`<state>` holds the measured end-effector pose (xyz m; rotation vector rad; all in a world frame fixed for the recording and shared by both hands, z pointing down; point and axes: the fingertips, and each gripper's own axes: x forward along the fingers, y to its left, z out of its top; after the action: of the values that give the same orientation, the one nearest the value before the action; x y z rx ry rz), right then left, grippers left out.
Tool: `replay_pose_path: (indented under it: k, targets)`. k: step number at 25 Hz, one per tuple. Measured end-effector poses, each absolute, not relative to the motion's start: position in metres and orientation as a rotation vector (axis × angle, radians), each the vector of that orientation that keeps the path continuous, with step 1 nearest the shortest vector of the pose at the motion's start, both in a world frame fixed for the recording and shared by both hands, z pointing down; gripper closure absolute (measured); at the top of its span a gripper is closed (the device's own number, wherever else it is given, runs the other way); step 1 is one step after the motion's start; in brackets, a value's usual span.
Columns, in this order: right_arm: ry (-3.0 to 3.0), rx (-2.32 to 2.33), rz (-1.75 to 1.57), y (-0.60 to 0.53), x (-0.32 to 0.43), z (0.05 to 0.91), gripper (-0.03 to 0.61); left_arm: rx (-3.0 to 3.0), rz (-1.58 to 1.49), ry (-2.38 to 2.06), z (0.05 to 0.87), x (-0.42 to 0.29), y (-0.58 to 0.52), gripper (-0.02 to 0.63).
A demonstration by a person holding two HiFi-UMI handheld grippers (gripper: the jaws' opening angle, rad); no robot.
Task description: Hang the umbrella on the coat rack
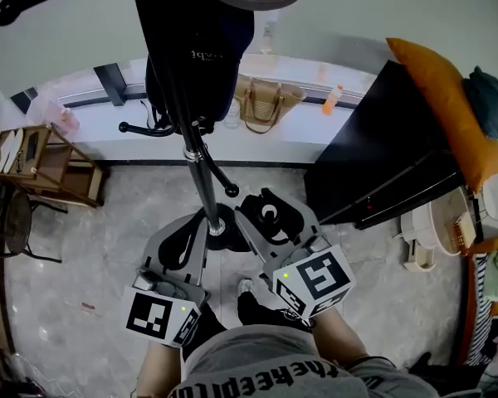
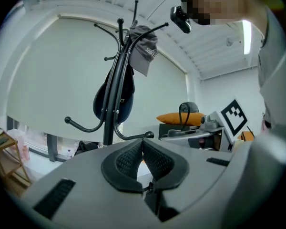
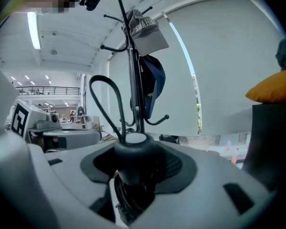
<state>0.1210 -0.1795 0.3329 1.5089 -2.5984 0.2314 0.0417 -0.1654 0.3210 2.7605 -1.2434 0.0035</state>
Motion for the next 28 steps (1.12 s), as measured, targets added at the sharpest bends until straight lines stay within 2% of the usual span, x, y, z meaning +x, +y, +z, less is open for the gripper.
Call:
replay_pose_path:
  k: [28]
  targets:
    - [-2.543, 1.312, 0.259, -0.221, 0.098, 0.380, 0.362, 2.557, 0.054, -1.612, 0.330, 0.016, -0.151, 0.598]
